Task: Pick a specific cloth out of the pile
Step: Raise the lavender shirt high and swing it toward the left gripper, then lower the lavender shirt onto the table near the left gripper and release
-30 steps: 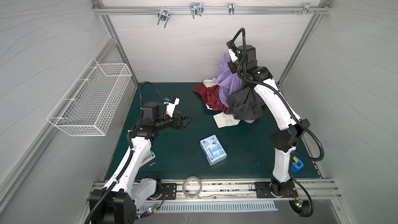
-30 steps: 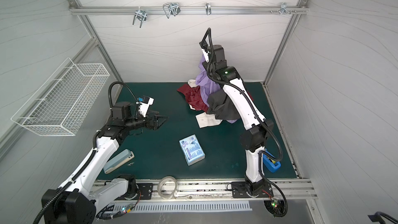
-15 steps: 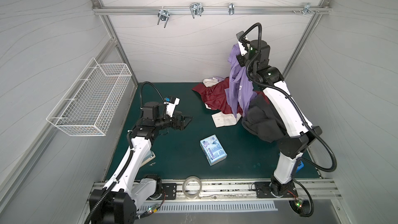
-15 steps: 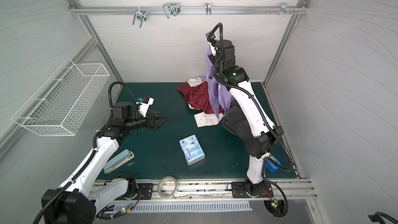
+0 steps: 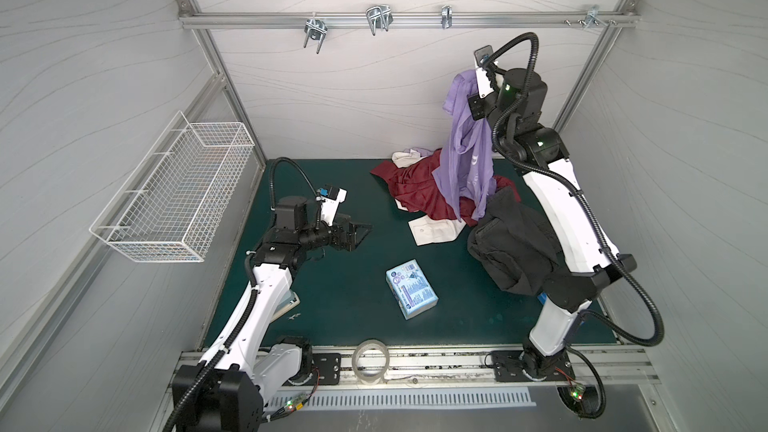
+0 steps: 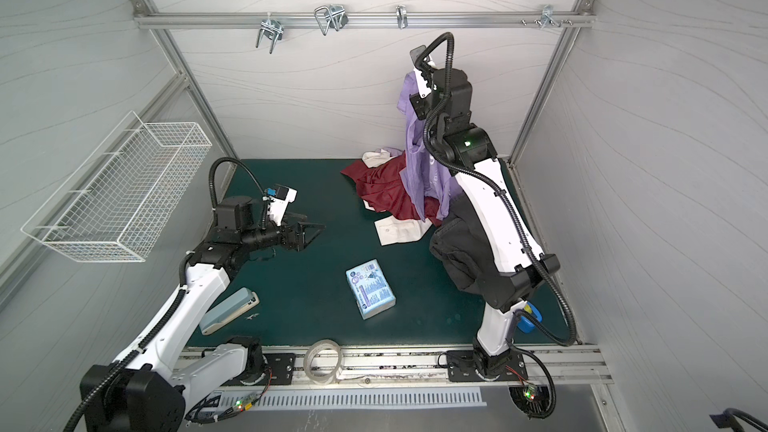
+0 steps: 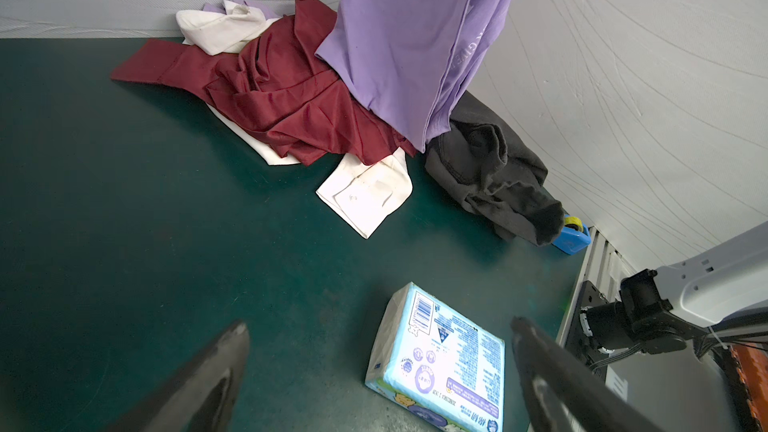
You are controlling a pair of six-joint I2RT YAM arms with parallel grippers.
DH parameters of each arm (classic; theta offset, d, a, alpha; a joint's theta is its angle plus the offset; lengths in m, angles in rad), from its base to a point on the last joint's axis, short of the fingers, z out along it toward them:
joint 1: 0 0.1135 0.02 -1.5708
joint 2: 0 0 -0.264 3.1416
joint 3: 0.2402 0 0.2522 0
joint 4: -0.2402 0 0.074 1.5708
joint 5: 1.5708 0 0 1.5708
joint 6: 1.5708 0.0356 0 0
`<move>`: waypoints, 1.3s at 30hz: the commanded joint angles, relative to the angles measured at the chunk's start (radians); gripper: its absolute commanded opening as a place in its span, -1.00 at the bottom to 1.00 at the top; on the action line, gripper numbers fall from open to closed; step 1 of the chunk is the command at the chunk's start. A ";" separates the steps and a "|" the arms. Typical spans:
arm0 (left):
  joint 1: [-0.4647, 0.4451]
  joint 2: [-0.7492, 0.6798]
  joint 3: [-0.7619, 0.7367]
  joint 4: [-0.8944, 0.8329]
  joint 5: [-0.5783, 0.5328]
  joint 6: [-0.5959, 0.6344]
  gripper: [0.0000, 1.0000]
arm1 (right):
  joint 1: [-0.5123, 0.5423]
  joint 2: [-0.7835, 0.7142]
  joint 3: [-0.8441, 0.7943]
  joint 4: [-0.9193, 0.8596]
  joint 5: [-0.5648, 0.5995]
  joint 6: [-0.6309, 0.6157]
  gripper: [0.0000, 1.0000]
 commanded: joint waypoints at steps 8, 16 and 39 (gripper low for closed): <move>-0.006 -0.025 -0.005 0.044 -0.005 0.008 0.98 | -0.001 -0.152 0.044 0.204 -0.260 0.193 -1.00; -0.005 -0.073 -0.025 0.063 -0.030 0.002 0.97 | -0.001 -0.134 0.045 0.282 -0.572 0.485 -1.00; -0.005 -0.240 -0.115 0.114 -0.020 0.042 0.98 | 0.208 0.389 0.369 0.467 -1.005 0.915 -1.00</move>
